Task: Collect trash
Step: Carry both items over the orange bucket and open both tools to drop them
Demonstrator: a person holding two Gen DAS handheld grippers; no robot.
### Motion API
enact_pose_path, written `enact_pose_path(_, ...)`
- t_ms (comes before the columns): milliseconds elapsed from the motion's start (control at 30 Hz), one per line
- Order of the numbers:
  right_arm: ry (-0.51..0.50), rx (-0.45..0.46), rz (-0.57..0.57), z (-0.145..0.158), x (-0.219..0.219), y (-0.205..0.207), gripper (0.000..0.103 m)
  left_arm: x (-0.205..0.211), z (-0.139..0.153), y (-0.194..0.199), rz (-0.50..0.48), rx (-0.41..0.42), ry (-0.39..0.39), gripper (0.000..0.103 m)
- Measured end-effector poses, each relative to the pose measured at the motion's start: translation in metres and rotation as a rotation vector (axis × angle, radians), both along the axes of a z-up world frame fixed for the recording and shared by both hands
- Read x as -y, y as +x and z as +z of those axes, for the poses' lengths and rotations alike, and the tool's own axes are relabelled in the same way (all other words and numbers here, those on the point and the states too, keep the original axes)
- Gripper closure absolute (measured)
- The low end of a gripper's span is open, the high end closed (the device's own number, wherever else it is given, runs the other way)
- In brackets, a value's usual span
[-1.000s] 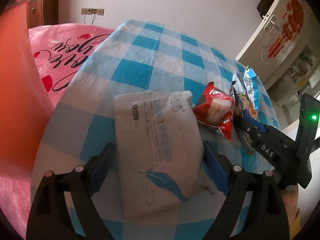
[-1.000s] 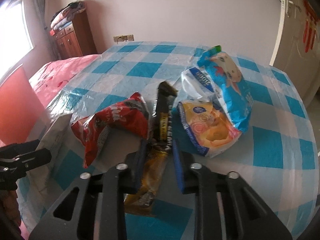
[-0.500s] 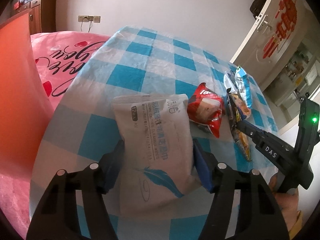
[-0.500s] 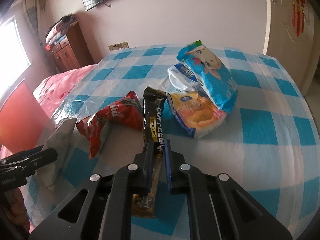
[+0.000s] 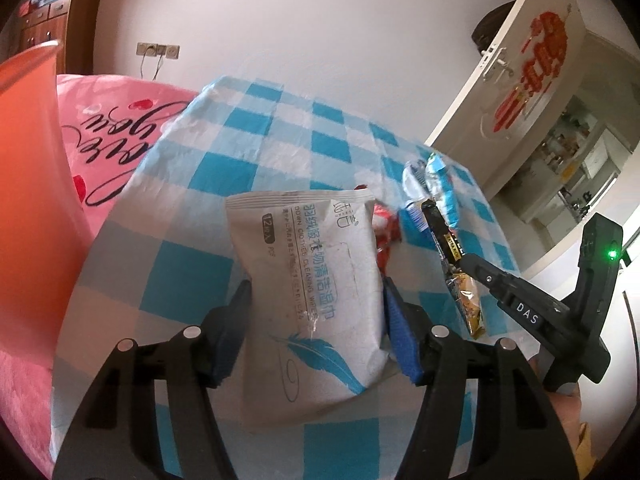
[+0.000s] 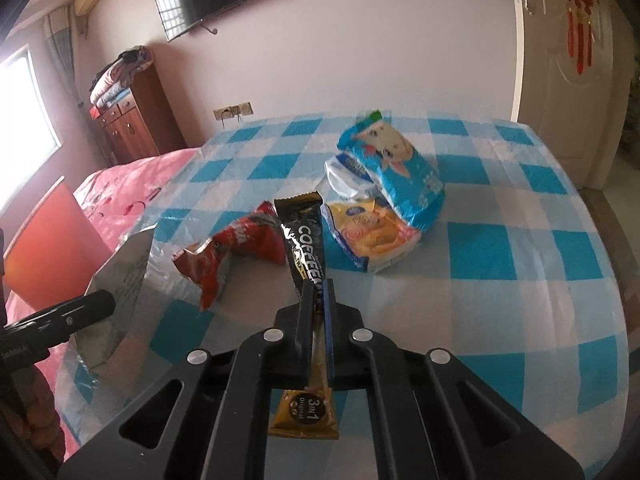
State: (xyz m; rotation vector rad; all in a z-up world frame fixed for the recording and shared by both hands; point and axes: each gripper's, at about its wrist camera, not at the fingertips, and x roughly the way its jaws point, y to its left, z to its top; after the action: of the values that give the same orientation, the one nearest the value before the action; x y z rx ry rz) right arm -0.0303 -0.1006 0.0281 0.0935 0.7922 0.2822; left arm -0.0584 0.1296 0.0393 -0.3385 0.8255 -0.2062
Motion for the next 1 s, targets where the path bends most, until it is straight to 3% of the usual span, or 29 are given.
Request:
enact_pose_path(300,0.054,0.061,0.018,0.039,-0.004,-0.015,0.098,-0.005,0.027,-0.012,-0.005,0.085,-0.003,0.039)
enact_pose_path(533,0.131,0.12,0.092,0.087,-0.029,-0.021,0.098,-0.022,0.061,-0.027,0.019,0.179,-0.013,0.039)
enact_pose_path(733,0.19,0.162,0.223,0.128,-0.079,-0.02,0.098,-0.056,0.093,-0.042,0.103,0.255,-0.004,0.039)
enact_pose_path(1000,0.276,0.146,0.436,0.161,-0.174,-0.006,0.098,-0.133,0.119,-0.07,0.322,0.315,0.032,0.039)
